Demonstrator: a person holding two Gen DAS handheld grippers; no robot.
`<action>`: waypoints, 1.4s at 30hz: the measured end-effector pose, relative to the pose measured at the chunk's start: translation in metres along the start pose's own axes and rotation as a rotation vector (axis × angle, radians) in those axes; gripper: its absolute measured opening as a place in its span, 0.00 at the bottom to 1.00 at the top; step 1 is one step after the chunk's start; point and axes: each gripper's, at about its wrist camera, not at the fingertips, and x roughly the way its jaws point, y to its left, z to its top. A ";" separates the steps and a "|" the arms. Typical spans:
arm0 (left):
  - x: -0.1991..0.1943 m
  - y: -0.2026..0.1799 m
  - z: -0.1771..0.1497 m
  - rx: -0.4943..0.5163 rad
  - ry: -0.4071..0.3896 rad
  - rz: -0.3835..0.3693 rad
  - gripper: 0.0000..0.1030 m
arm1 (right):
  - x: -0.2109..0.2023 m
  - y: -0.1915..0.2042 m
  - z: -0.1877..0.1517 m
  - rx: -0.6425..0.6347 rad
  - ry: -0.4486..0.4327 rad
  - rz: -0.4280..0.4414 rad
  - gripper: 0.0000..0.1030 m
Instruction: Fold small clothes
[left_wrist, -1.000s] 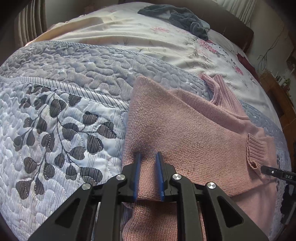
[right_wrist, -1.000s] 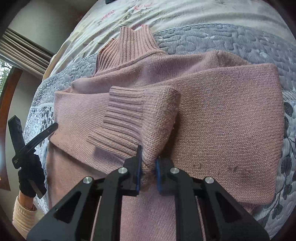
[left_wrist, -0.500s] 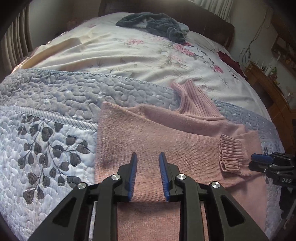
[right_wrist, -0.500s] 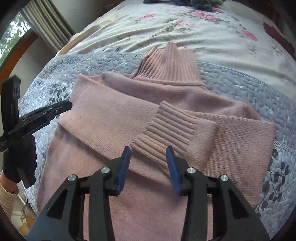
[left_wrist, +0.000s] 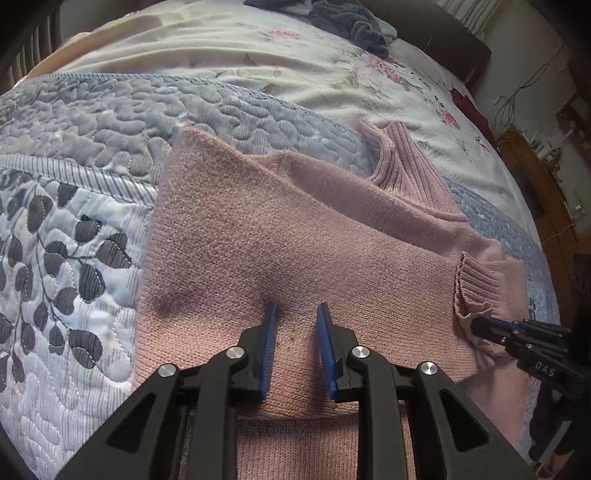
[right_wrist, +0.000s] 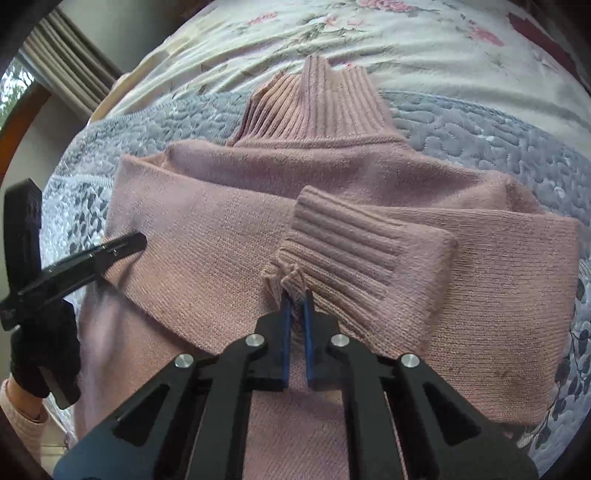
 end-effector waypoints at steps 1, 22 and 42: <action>0.000 0.000 -0.001 -0.001 -0.001 0.001 0.22 | -0.010 -0.006 -0.001 0.017 -0.022 0.010 0.05; 0.000 -0.004 -0.001 0.029 -0.020 0.030 0.22 | -0.068 -0.142 -0.064 0.226 -0.029 -0.140 0.08; 0.005 -0.040 0.004 0.108 -0.038 0.102 0.34 | -0.062 -0.121 -0.027 0.191 -0.043 -0.164 0.24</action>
